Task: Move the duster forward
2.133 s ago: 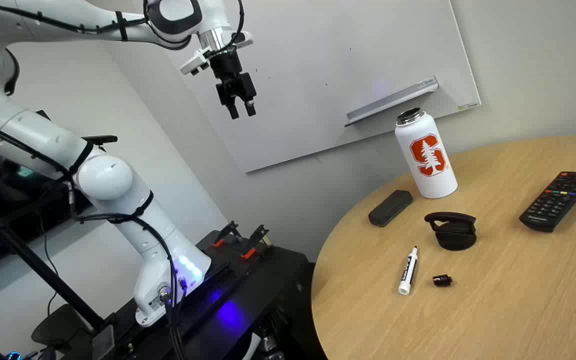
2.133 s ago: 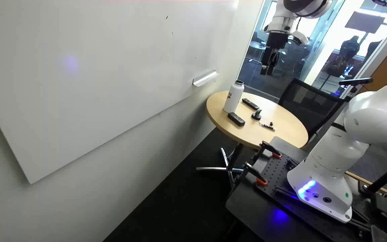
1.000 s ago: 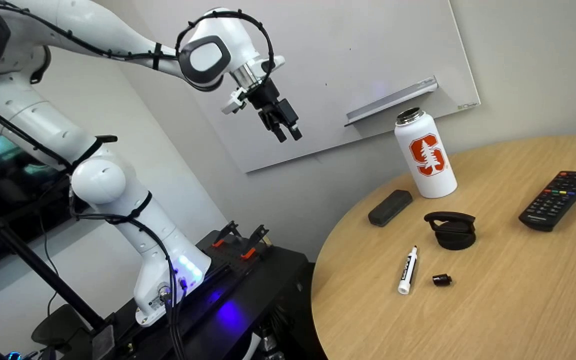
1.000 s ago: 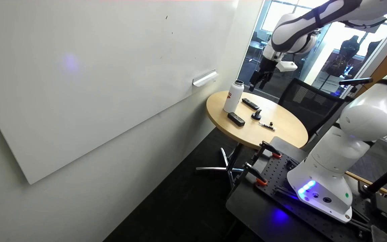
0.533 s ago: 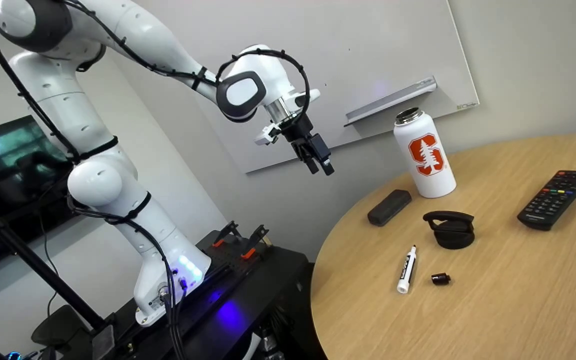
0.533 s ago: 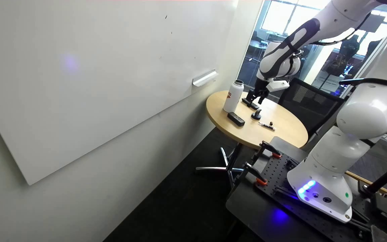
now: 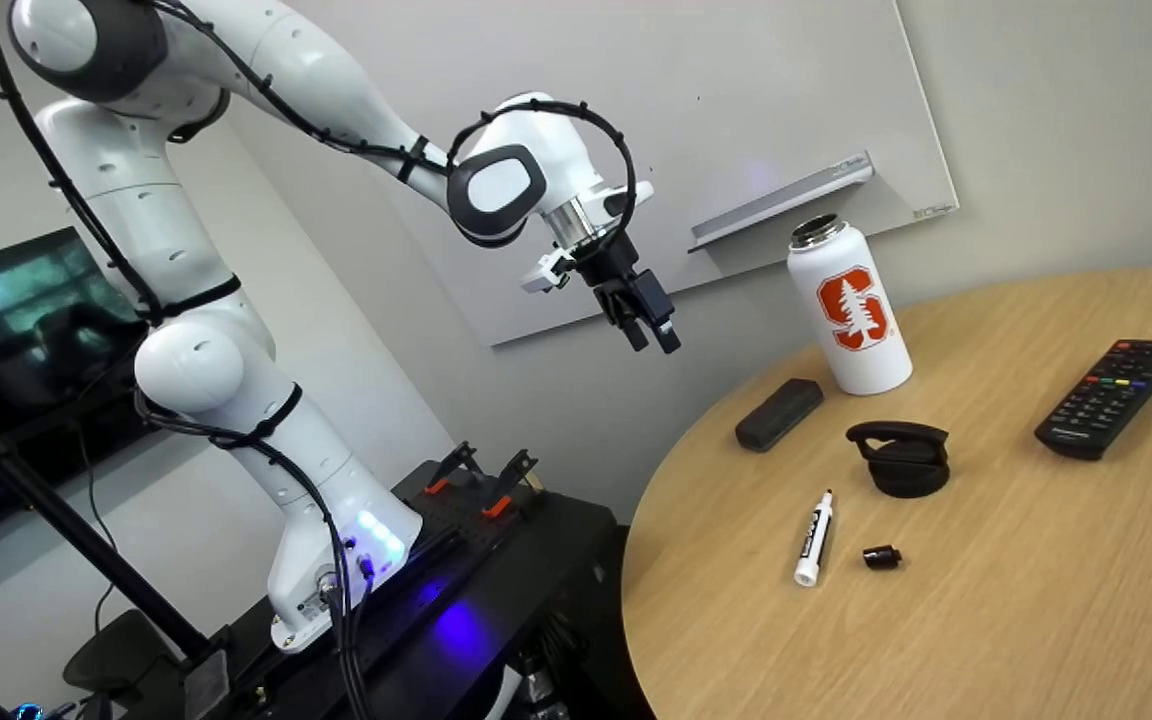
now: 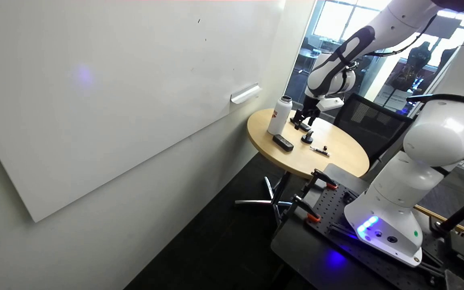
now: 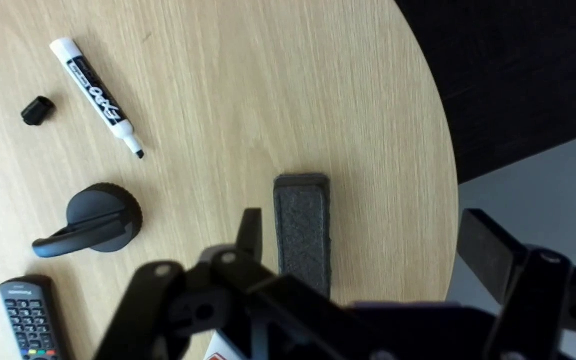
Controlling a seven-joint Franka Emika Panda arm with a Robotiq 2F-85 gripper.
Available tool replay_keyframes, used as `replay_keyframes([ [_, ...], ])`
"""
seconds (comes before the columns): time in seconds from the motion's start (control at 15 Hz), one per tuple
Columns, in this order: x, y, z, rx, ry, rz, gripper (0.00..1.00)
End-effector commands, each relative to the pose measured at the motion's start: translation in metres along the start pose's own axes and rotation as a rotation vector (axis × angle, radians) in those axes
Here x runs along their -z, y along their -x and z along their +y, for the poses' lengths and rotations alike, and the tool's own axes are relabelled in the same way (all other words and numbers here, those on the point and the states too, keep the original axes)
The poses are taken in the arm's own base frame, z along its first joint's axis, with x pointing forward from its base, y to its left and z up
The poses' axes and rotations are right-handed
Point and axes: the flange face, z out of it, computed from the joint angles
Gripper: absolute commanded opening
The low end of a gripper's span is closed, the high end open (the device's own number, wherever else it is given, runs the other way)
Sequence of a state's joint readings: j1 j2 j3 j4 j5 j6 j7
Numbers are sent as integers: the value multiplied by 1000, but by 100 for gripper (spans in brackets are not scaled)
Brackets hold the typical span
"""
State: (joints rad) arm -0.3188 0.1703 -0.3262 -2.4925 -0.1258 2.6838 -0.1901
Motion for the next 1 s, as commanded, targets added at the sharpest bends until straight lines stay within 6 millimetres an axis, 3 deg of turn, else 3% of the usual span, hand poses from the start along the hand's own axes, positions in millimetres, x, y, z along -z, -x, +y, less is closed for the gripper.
replay_keyframes([
  [0.0, -23, -21, 3, -10, -8, -2, 100],
  [0.6, -92, -65, 26, -52, 20, 9, 100],
  [0.93, -117, -86, 34, -5, 1, -5, 100],
])
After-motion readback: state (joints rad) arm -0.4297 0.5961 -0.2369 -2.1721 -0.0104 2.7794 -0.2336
